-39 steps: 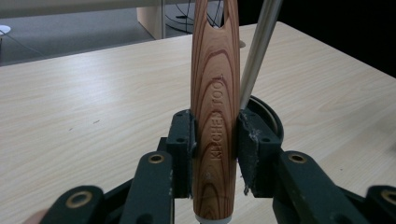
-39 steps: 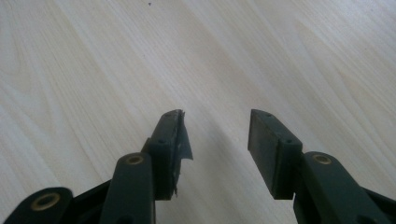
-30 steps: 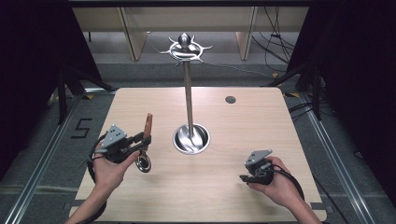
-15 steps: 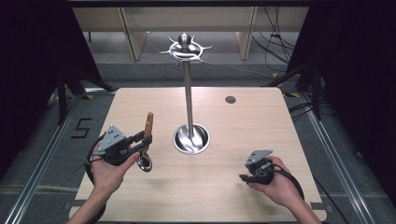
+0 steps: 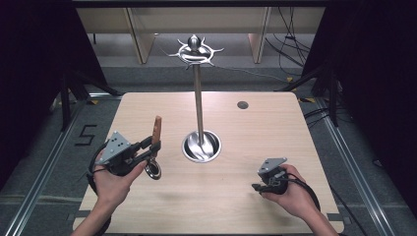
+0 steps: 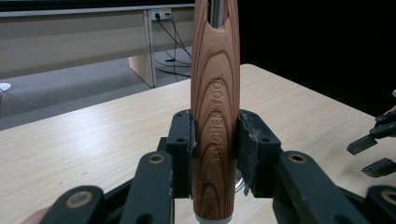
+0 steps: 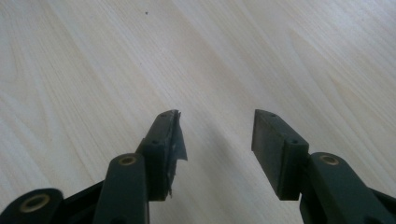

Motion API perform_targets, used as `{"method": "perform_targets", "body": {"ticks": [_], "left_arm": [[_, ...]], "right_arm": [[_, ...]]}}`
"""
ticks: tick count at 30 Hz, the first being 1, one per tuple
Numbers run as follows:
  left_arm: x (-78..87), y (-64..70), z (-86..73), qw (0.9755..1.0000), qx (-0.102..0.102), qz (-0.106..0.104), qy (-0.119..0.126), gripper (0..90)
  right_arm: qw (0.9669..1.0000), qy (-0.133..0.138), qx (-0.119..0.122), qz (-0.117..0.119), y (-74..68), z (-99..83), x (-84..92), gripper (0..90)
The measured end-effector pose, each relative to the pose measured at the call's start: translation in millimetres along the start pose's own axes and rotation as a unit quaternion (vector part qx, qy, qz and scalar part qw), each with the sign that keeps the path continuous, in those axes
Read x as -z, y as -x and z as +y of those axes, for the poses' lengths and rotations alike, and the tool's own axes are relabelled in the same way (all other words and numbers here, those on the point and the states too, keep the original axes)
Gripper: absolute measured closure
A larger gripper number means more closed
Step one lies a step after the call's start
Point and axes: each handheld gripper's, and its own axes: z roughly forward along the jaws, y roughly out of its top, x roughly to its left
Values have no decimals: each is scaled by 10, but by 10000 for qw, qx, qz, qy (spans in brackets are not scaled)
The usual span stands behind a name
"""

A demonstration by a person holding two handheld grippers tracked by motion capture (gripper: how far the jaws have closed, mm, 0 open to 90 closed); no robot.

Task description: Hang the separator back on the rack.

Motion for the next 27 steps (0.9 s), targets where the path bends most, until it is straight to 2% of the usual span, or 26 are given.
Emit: {"method": "perform_targets", "body": {"ticks": [2, 4, 13, 16, 18, 27], "left_arm": [[5, 15, 5, 10000, 50, 2, 10, 673], [5, 21, 13, 10000, 11, -35, 74, 673], [15, 56, 66, 9999, -46, -76, 120, 673], [21, 75, 85, 9999, -60, -74, 138, 673], [26, 88, 101, 9998, -62, -83, 158, 673], [37, 142, 181, 9995, -89, -149, 249, 673]], "right_arm": [[10000, 5, -9, -12, -2, 1, 1, 518], [10000, 9, -67, 0, -17, 1, 1, 516], [10000, 17, 12, -16, 2, -2, -2, 506], [9999, 84, -73, -51, -17, -9, -14, 506], [10000, 29, -49, -16, -6, -4, 3, 506], [9999, 136, -39, -87, -3, -7, -11, 506]]}}
